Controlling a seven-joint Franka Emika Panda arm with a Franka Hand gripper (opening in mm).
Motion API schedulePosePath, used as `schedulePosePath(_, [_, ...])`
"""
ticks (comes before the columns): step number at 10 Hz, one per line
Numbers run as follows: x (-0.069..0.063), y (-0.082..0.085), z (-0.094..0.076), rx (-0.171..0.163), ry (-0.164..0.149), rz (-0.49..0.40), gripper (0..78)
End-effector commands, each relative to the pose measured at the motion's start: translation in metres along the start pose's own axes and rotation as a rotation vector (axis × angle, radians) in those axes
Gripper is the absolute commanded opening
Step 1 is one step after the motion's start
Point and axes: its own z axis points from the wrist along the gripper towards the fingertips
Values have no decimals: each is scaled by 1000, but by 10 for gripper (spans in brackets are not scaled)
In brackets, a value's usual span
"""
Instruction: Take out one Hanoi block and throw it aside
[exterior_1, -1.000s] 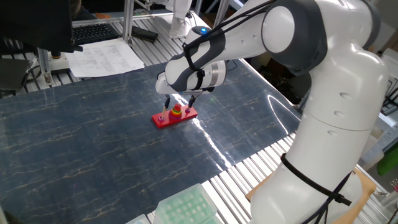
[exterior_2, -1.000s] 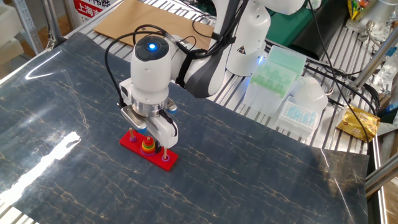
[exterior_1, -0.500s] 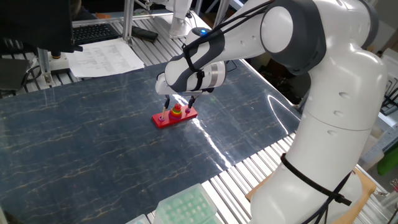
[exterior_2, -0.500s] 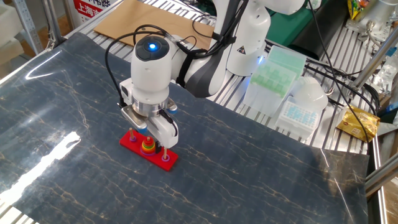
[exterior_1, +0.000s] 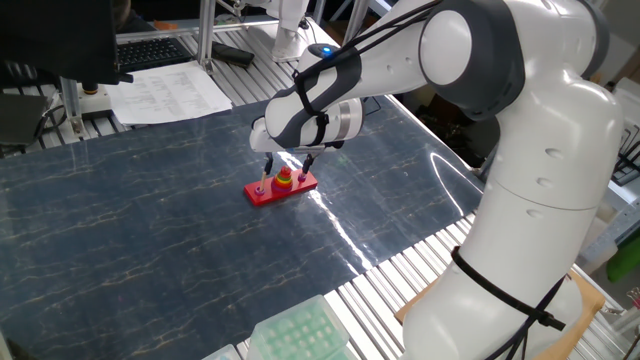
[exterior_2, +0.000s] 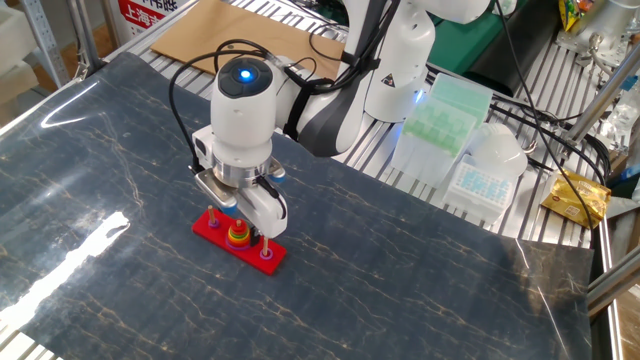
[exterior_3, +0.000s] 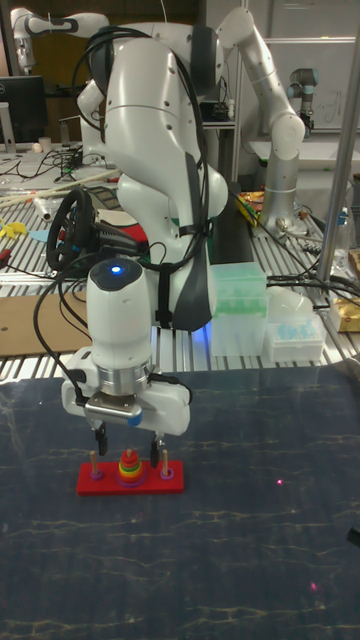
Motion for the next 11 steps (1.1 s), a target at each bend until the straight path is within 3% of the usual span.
schedulePosePath(1, [-1, 0, -1, 3, -4, -3, 774])
schedulePosePath(2, [-1, 0, -1, 3, -5, -3, 774])
schedulePosePath(3, [-1, 0, -1, 3, -5, -3, 13])
schedulePosePath(11, [-1, 0, -1, 3, -5, -3, 13])
